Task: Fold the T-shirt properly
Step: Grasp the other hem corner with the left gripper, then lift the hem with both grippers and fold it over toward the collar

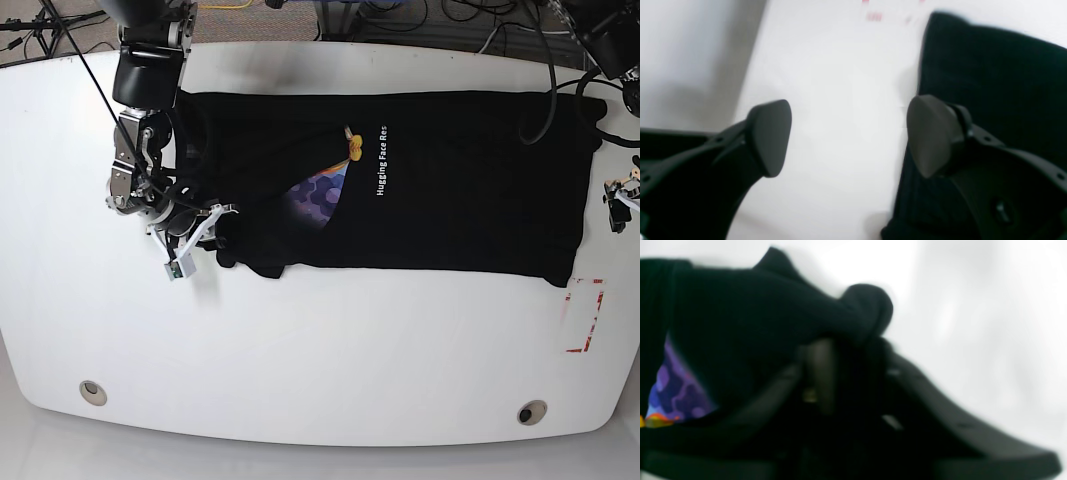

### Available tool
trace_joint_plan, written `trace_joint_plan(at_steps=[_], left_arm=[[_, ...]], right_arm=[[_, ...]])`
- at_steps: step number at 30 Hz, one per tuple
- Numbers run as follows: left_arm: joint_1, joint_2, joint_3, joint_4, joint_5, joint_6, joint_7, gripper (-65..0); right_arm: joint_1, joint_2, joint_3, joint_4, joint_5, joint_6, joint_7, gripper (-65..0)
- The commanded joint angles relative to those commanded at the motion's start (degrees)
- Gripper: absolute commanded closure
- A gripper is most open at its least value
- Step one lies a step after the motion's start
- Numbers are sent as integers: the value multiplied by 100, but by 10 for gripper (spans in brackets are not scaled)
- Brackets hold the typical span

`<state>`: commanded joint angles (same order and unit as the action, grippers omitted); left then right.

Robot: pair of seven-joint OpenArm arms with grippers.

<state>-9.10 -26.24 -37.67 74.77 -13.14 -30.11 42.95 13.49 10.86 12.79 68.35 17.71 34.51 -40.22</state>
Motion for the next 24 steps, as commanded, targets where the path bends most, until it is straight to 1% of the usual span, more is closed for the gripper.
trace_joint_plan(at_steps=[6,9,13,14,16,19,22,24], left_arm=[[-659,9,105,-976,0,0,-9,-536],[-1011,9,343,-1451,0,0,-44,-536],[-1248,9,756,-1925,0,9,-413,-536],[-1301,9,888,-2119,0,53,-598,-536],[-1407,18,1081,-2391,0,237,-826,-536],[-1556,18,1248,-2804,-26,431,-1029,-536],[-1697,18,1345,-3147,-26,440,-1134,-536],[-1802,18,1521,-3420,-26,440,-1248,-536]], right_arm=[[0,0,-9,0,0,0,-9,-46],[-9,0,-9,0,0,0,-9,-44],[-26,0,-9,9,0,0,-9,-44],[-35,0,-9,18,0,0,-9,-44],[-44,0,-9,18,0,0,-9,-44],[-53,0,-9,26,0,18,-18,-43],[-53,9,-9,35,0,35,-26,-43],[-62,9,-9,35,0,44,-26,-43]])
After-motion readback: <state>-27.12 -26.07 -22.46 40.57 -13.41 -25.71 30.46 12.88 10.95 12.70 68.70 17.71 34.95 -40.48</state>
